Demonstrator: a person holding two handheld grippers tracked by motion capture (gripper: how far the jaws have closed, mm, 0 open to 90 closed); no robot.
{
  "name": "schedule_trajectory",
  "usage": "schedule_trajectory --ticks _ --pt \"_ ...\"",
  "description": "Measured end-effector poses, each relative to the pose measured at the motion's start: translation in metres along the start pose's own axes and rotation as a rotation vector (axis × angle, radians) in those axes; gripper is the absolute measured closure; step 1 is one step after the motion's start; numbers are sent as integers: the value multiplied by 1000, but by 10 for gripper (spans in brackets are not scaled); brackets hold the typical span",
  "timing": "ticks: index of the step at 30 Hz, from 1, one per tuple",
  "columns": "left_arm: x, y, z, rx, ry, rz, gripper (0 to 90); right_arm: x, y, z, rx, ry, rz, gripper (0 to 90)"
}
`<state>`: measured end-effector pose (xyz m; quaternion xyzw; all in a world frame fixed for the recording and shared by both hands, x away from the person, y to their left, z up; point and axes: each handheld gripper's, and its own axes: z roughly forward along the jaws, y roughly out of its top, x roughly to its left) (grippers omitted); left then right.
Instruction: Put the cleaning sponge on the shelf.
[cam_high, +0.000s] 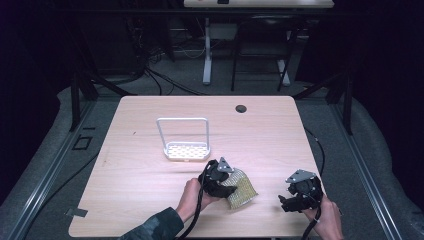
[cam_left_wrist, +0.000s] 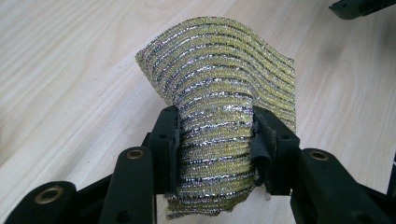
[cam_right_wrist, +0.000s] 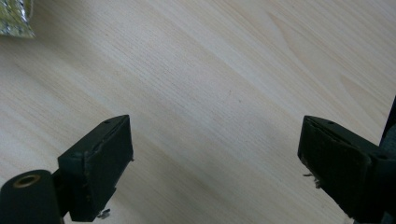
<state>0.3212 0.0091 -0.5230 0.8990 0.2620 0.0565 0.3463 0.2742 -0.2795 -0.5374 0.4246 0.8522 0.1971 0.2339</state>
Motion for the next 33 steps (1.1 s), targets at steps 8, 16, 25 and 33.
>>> schedule_trajectory --ticks 8,16,25,33 --pt "8 -7 -16 -19 17 -32 562 3 5 4 4 5 -27 95" --pt "14 -13 -29 -34 45 -51 558 5 11 7 4 15 -48 95" --pt "24 -21 -43 -51 79 -83 558 6 17 11 3 23 -61 96" --pt "32 -27 -59 -80 125 -106 561 9 20 13 4 32 -78 97"
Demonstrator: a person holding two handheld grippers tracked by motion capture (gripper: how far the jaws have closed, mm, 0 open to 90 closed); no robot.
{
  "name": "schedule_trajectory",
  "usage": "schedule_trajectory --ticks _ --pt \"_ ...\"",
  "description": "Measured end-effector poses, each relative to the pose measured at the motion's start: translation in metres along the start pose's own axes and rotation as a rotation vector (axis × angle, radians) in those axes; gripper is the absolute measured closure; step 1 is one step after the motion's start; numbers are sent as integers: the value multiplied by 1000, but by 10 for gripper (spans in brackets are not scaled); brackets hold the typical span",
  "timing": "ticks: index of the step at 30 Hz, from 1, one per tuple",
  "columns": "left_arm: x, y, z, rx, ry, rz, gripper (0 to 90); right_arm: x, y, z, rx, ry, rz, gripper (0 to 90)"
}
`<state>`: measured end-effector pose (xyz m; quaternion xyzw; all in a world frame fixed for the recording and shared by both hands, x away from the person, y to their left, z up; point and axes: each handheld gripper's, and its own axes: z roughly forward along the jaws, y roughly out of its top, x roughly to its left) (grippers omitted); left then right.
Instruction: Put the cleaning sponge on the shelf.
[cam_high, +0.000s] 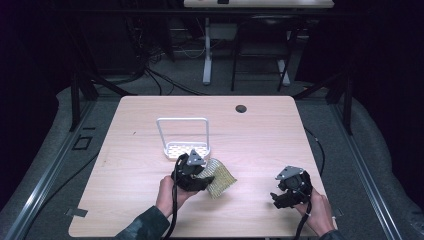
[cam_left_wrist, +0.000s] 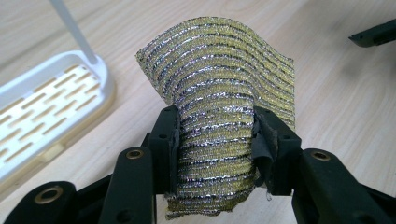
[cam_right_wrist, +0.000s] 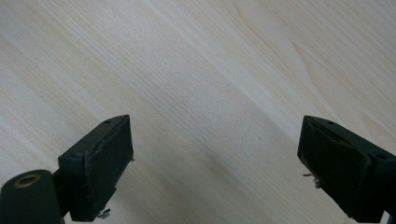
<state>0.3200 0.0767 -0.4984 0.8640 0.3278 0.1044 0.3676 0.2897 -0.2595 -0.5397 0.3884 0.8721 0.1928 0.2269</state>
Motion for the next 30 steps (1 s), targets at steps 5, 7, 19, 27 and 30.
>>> schedule_trajectory --ticks 5,7,19,27,30 --pt "9 -3 -8 -16 25 -28 560 -1 0 0 -1 1 4 97" --pt "14 -4 -12 -21 35 -39 560 0 1 0 -3 -2 -1 97" --pt "40 -12 -30 -65 114 -105 562 1 1 -1 -5 -4 -2 98" --pt "53 -17 -33 -73 158 -139 565 0 2 1 -1 2 -2 99" --pt "58 -19 -33 -80 182 -150 566 2 2 0 -4 -2 -11 99"
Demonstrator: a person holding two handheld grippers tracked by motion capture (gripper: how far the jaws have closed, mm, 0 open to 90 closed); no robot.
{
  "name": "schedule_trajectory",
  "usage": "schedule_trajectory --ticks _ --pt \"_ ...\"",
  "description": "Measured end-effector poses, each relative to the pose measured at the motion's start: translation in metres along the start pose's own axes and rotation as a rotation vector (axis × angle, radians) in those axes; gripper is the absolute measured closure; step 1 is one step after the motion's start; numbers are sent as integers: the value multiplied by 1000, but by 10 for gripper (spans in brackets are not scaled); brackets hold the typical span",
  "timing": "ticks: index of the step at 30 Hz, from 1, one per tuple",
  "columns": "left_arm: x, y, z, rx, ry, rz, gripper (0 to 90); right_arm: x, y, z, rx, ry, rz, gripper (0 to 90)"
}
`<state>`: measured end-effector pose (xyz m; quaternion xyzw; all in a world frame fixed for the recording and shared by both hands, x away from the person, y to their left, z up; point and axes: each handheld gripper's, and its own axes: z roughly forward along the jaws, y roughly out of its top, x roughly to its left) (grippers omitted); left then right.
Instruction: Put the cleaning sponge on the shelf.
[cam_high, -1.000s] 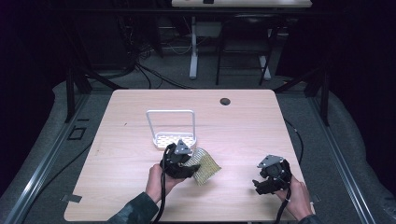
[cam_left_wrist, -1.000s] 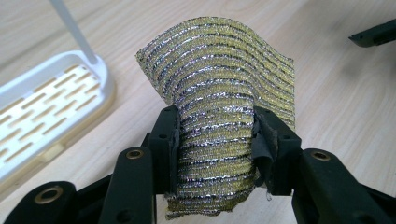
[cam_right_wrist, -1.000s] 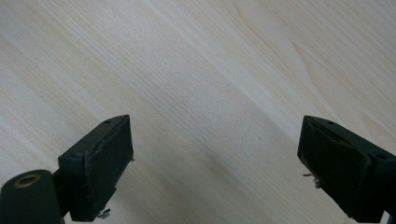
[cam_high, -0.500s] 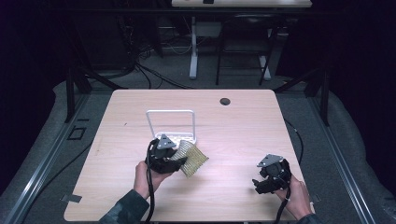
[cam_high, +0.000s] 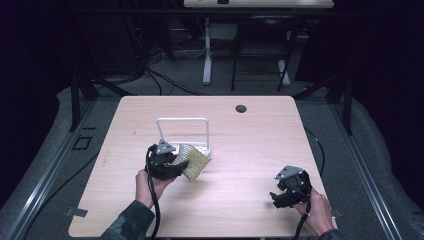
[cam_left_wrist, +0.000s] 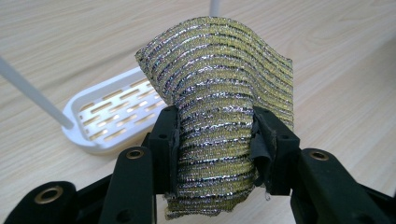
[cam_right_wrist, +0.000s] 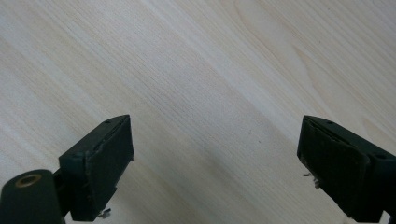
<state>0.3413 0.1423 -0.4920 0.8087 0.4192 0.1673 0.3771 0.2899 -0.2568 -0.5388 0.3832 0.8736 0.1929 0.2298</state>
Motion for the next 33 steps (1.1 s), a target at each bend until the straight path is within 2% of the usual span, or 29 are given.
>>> schedule_trajectory --ticks 6,11,12,15,26,33 --pt "8 1 3 -10 22 -27 567 0 1 2 -1 4 4 100" --pt "14 2 12 -22 59 -50 568 1 1 1 -2 4 6 100" --pt "15 3 13 -22 65 -39 568 1 1 0 -3 2 5 100" --pt "17 5 16 -35 83 -42 567 1 2 1 -5 1 2 100" --pt "25 9 35 -25 138 -70 567 1 1 1 -5 2 7 101" --pt "30 10 46 -4 156 -80 570 0 0 1 2 3 5 102"
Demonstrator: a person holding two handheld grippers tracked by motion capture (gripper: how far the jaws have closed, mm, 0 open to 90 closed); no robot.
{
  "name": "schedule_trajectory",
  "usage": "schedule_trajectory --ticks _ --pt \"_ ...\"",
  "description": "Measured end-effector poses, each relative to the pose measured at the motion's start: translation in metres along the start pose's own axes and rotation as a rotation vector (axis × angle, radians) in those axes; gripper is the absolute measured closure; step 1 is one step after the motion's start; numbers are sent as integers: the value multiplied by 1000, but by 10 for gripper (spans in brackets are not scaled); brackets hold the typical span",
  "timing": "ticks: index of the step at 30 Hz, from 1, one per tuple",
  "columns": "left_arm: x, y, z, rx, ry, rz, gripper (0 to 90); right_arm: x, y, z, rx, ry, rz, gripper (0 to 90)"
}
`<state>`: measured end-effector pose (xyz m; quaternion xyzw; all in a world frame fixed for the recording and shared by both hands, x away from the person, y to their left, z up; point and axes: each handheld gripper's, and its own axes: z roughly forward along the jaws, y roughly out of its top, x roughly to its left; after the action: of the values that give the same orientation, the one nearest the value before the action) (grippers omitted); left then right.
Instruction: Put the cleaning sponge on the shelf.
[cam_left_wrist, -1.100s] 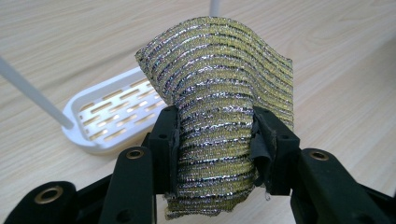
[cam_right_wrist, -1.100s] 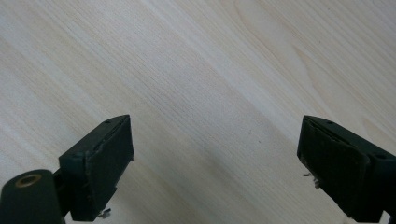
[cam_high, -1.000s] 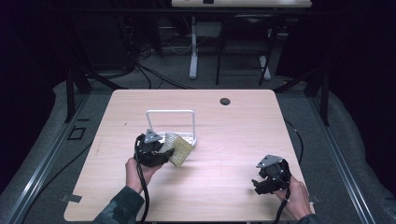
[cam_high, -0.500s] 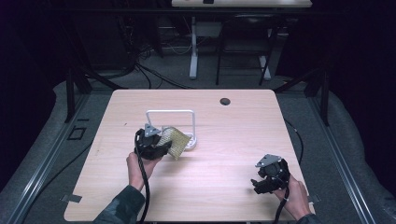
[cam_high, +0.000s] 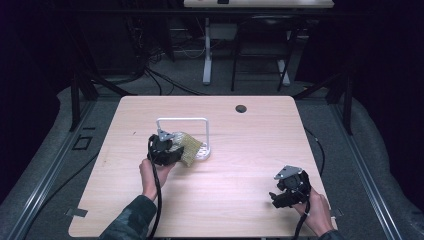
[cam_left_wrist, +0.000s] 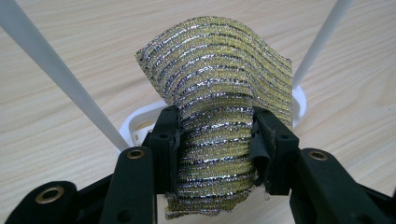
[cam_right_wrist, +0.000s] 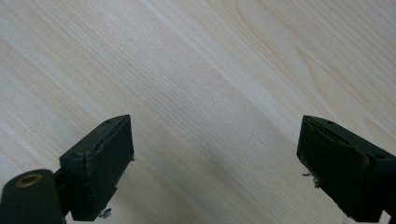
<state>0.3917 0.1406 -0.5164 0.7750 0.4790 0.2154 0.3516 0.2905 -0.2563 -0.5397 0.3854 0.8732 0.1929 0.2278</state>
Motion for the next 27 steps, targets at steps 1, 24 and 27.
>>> schedule_trajectory --ticks 1,24,27 --pt "0 0 2 5 2 -1 570 0 0 0 0 0 0 102" --pt "3 8 34 57 28 -8 541 -1 -6 -2 6 -6 8 105" --pt "3 7 36 57 32 -8 529 -1 -6 -2 4 -5 9 106"
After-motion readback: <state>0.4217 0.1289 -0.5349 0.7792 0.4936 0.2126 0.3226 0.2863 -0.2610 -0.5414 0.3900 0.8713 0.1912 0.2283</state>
